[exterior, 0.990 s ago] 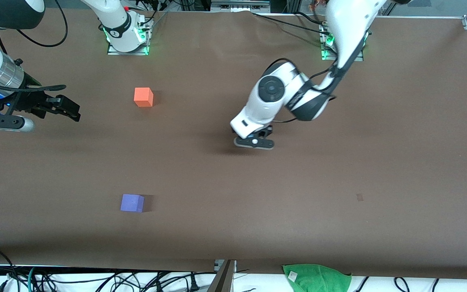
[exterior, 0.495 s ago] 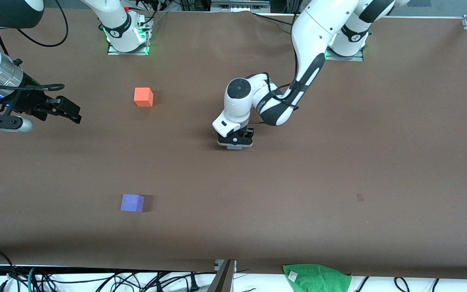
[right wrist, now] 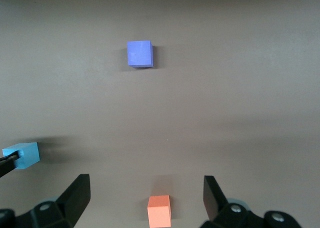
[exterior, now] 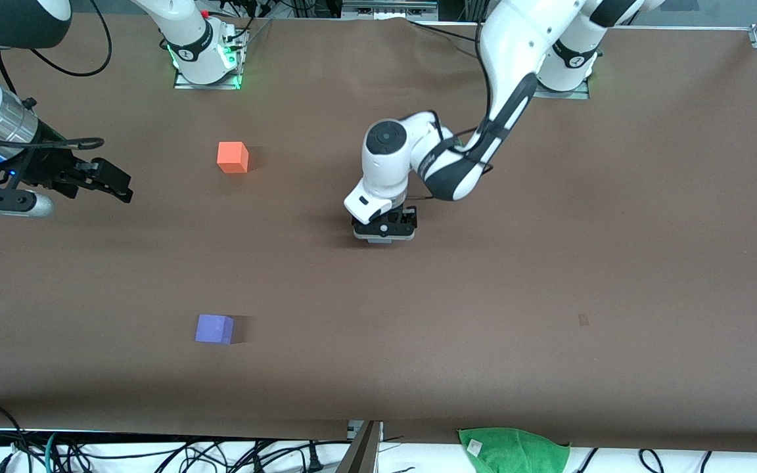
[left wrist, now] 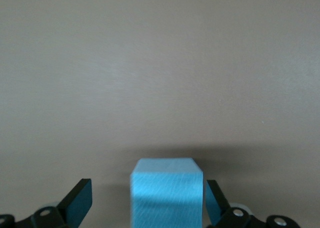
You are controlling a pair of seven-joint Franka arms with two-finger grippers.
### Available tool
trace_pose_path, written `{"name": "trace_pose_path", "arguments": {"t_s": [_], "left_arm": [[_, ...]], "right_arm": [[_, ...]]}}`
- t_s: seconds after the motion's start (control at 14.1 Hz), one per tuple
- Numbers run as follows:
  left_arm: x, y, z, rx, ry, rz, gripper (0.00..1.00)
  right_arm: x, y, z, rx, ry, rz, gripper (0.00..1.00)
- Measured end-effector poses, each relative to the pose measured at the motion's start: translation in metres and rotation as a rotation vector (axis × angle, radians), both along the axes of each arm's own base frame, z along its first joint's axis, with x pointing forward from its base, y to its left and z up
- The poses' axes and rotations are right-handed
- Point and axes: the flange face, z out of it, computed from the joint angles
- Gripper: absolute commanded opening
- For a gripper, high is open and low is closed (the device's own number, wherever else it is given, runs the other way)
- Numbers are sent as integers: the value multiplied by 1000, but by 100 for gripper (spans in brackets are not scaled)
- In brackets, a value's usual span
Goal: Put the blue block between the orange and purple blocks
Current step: 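Set the blue cube down and open the left gripper, then reach the right gripper to the blue cube while the left gripper withdraws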
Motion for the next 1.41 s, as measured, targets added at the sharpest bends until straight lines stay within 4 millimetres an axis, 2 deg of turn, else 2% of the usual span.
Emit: {"name": "trace_pose_path", "arguments": {"t_s": [0.14,0.21,0.35,0.49,0.71,0.85,0.99,1.06,1.27,1.41], "left_arm": [[-6,10,68,65,4,20,100],[-7,22,101,95,5,38,100],[4,65,157,147,21,57,100],[33,134,196,169,71,72,100],[71,244,234,144,184,91,100],[86,316,261,114,241,76,100],[88,369,293,91,238,26,100],[82,384,311,67,231,9,100],[52,408,367,-2,198,-39,100],[33,419,386,-9,177,-93,100]], "right_arm": [[8,1,-17,-3,19,-1,100],[12,1,-28,-5,38,-1,100],[22,5,-62,-12,88,16,100],[29,15,-90,-17,132,49,100],[31,43,-126,-23,185,95,100],[29,73,-132,-20,175,137,100],[30,102,-145,1,156,152,100],[32,118,-156,30,150,123,100],[29,172,-191,80,149,15,100],[17,221,-208,86,129,-46,100]]}}
